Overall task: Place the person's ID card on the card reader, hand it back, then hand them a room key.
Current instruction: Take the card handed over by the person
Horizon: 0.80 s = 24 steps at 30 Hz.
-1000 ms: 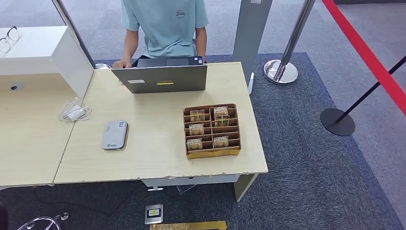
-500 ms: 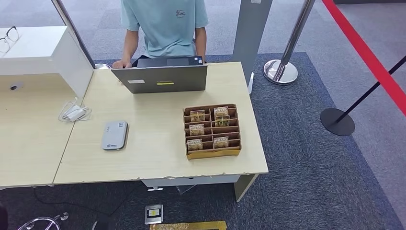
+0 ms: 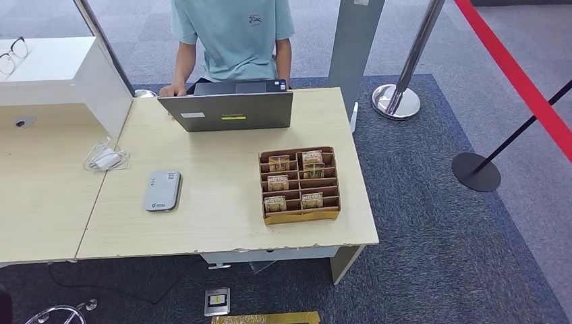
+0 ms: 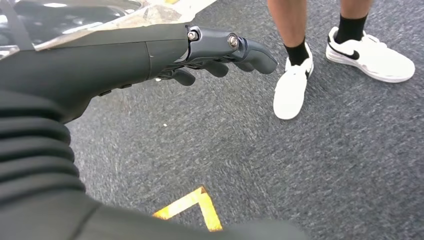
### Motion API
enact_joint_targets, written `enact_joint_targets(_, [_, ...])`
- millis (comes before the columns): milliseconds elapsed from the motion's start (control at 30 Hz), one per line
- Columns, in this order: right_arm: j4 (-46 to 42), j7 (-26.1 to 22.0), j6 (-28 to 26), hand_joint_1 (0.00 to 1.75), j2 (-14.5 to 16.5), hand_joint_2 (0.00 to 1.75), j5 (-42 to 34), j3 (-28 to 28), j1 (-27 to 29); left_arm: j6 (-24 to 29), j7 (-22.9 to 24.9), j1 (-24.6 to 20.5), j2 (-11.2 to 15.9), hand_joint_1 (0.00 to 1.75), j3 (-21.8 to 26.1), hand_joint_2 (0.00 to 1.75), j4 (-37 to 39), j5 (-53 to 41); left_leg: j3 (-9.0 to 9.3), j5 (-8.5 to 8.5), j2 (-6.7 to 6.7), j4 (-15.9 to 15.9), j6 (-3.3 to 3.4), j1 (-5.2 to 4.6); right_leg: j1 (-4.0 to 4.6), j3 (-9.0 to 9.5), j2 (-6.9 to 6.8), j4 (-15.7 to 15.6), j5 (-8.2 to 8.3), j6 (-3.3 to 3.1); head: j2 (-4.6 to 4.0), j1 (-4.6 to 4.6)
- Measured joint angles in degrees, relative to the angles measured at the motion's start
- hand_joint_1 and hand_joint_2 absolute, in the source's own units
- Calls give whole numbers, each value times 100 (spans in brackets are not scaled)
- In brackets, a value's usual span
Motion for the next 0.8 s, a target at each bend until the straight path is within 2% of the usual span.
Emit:
enact_joint_targets(300, [19,-63,-28,0,-137,0,-150,78,-5,-67,-414,-62,61,0,296,0,262,-178,2,0,0,0,0,0,0,3,0,0,0,0,0,1])
enact_joint_targets(800, [19,-103,136,0,-150,0,-176,164,-7,-237,-184,-79,149,0,301,0,591,-650,3,0,0,0,0,0,0,3,0,0,0,0,0,0])
